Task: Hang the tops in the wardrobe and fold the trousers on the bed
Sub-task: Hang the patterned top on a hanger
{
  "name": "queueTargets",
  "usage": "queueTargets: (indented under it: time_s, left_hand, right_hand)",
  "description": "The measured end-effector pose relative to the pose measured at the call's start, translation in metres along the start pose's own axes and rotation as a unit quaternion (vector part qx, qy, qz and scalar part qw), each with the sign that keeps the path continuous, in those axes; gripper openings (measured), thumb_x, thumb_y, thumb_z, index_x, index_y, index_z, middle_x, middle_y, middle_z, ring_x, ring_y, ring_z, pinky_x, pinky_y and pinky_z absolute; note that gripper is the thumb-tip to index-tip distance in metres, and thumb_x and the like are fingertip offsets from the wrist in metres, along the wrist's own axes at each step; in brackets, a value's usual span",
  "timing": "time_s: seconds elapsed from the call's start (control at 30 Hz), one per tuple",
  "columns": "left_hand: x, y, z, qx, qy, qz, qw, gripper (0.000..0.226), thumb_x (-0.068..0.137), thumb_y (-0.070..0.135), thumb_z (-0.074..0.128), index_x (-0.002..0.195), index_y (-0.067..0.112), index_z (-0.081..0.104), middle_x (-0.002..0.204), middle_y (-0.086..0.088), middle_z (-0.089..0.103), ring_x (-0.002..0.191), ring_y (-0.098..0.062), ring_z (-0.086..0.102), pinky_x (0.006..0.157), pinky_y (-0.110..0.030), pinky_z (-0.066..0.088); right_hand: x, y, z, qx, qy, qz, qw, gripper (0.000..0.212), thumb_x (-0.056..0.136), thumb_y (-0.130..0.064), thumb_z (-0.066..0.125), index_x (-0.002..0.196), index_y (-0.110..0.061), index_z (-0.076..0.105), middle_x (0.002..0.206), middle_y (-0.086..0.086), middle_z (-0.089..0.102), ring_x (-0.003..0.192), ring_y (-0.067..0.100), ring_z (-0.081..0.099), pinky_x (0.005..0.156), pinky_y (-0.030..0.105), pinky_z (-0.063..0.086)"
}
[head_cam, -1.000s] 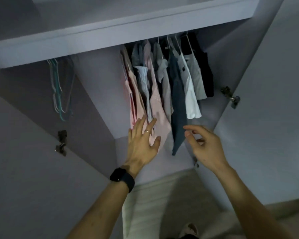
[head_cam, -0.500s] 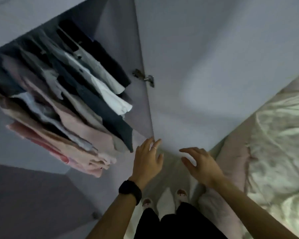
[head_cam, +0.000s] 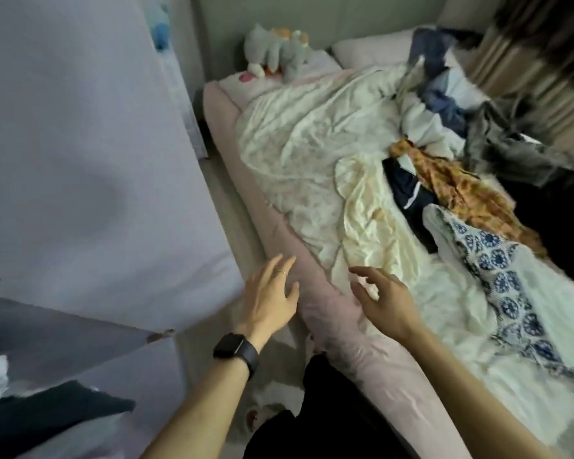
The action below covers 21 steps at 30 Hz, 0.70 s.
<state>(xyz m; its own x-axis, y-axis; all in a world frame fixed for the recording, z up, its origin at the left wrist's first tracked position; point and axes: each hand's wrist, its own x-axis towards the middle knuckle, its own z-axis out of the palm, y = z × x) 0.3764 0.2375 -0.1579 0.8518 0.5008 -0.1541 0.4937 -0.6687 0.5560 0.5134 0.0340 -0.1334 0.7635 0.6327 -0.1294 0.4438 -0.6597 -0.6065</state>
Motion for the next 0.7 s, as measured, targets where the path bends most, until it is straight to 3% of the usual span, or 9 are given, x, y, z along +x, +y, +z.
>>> queueTargets:
  time_s: [0.1,0.4,0.5,0.7]
  left_hand:
    - [0.022,0.033,0.02,0.017,-0.043,0.06,0.997,0.056,0.1,0.038,0.051,0.154,0.028,0.038,0.161,0.003,0.031,0.144,-0.022,0.034,0.116,-0.039,0.032]
    - [0.129,0.128,0.073,0.106,-0.101,0.157,0.977,0.055,0.096,0.036,0.054,0.15,0.028,0.044,0.154,-0.001,0.042,0.141,-0.021,0.04,0.116,-0.04,0.032]
    - [0.169,0.158,0.089,0.136,-0.124,0.163,0.969,0.056,0.098,0.035,0.052,0.152,0.029,0.04,0.157,-0.001,0.038,0.144,-0.02,0.035,0.117,-0.043,0.03]
    - [0.254,0.198,0.12,0.155,-0.147,0.134,0.968,0.058,0.102,0.039,0.047,0.157,0.03,0.031,0.164,0.002,0.023,0.151,-0.016,0.021,0.123,-0.043,0.019]
  right_hand:
    - [-0.014,0.035,-0.02,0.025,0.039,0.07,0.996,0.029,0.098,-0.036,0.06,0.127,-0.036,0.064,0.123,-0.011,0.064,0.113,0.016,0.06,0.094,0.035,0.049]
    - [0.011,0.138,-0.07,0.114,0.112,0.161,0.974,0.028,0.098,-0.033,0.063,0.125,-0.036,0.064,0.121,-0.011,0.063,0.106,0.013,0.062,0.093,0.037,0.051]
    - [0.038,0.176,-0.091,0.123,0.105,0.181,0.97,0.029,0.099,-0.032,0.062,0.128,-0.032,0.063,0.125,-0.006,0.064,0.104,0.013,0.061,0.094,0.041,0.052]
    - [0.117,0.239,-0.123,0.117,0.081,0.196,0.97,0.03,0.099,-0.033,0.061,0.129,-0.029,0.062,0.126,-0.006,0.065,0.099,0.009,0.059,0.083,0.028,0.046]
